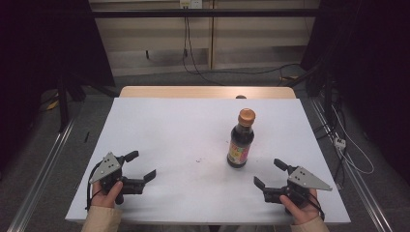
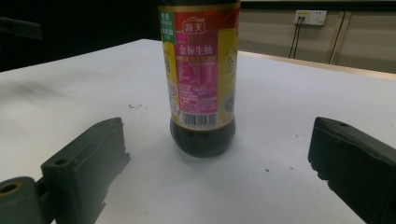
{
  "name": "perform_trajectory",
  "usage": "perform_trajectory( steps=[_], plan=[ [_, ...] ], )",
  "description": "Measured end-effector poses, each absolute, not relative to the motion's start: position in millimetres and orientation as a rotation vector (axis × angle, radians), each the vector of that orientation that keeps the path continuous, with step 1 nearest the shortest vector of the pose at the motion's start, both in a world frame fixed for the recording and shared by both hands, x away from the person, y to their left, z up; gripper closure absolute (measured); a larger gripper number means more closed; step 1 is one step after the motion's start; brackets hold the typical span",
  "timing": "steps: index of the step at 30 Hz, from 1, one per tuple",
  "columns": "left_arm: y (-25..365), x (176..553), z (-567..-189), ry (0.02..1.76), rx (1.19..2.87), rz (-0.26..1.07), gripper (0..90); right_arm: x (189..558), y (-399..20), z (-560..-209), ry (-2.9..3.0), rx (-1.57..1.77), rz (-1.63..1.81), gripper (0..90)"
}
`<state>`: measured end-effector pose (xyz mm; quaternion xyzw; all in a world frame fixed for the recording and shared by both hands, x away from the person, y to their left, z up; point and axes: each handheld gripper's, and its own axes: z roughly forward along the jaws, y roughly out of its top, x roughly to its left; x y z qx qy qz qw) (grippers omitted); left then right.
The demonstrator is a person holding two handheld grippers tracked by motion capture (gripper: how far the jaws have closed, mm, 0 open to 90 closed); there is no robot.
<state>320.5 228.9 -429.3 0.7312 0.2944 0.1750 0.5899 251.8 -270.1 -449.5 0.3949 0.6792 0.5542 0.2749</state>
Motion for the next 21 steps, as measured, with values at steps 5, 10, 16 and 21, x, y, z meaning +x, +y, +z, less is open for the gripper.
perform_trajectory(
  steps=[5, 10, 16, 21],
  plan=[
    [229.1, 320.2, -428.8, 0.675, 1.702, 0.409, 3.5, 254.1, -268.1, -449.3, 1.845, 1.050, 1.466, 3.5],
    [226.8, 319.7, -428.1, 0.664, 1.705, 0.413, 3.5, 256.3, -266.3, -448.0, 1.848, 1.038, 1.461, 3.7],
    [226.3, 320.1, -427.7, 0.654, 1.702, 0.414, 3.5, 259.1, -265.6, -447.8, 1.854, 1.042, 1.462, 3.7],
    [225.8, 319.7, -427.9, 0.654, 1.701, 0.412, 3.5, 266.3, -263.3, -444.6, 1.857, 1.039, 1.450, 4.2]
  ],
)
